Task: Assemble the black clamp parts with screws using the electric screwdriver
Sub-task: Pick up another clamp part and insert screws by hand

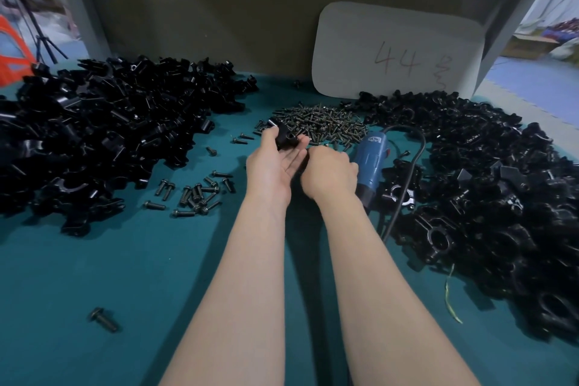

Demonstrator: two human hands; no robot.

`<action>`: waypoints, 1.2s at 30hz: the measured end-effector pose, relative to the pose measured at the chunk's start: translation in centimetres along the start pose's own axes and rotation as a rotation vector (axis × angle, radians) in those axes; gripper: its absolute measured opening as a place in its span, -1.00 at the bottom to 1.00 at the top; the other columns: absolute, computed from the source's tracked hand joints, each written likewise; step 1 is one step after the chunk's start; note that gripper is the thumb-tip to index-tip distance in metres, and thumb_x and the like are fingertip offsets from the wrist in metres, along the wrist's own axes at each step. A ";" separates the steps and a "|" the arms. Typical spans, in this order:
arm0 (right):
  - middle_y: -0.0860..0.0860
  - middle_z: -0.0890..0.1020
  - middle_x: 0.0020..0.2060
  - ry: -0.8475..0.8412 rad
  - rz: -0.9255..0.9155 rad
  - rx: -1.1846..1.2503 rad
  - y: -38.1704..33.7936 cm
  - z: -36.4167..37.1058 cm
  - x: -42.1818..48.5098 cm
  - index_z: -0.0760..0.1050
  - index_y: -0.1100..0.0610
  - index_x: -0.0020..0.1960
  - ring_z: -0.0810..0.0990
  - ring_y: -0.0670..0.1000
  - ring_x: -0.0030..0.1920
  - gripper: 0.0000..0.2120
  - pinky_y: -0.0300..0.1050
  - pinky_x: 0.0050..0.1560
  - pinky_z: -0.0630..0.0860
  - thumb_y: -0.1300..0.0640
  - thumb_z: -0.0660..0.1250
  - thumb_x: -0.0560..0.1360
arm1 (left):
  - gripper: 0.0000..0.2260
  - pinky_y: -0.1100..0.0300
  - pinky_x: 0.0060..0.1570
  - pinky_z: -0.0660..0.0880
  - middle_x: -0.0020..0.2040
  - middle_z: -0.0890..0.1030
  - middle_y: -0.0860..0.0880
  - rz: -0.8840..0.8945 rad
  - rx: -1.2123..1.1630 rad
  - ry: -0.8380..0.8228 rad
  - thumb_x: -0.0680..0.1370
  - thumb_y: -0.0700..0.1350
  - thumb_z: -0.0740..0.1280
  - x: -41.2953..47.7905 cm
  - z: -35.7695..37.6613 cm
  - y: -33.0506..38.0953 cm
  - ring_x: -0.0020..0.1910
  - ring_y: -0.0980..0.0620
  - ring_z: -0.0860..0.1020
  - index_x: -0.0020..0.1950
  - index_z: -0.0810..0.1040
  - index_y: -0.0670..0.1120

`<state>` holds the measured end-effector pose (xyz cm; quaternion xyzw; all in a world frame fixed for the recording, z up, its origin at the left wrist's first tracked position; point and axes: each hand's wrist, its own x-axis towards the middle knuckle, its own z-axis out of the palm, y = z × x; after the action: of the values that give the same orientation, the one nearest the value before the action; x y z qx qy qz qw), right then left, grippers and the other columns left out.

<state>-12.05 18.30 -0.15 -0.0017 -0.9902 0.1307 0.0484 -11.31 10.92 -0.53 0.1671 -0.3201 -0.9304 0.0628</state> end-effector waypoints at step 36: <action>0.00 0.66 -0.25 0.035 0.038 1.046 1.1 -2.8 1.1 0.60 0.09 -0.08 0.63 -0.04 -0.24 -0.89 0.01 0.07 0.60 0.12 0.31 0.55 | -0.70 0.62 -0.30 0.35 -0.20 0.47 0.26 0.593 0.893 0.041 0.57 -0.09 0.35 -0.4 0.5 -2.4 -0.22 0.39 0.46 0.30 0.48 -0.02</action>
<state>-12.84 20.09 2.38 0.0025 -0.7913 0.6088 0.0569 -11.17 13.16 -1.57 0.0981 -0.7168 -0.6427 0.2520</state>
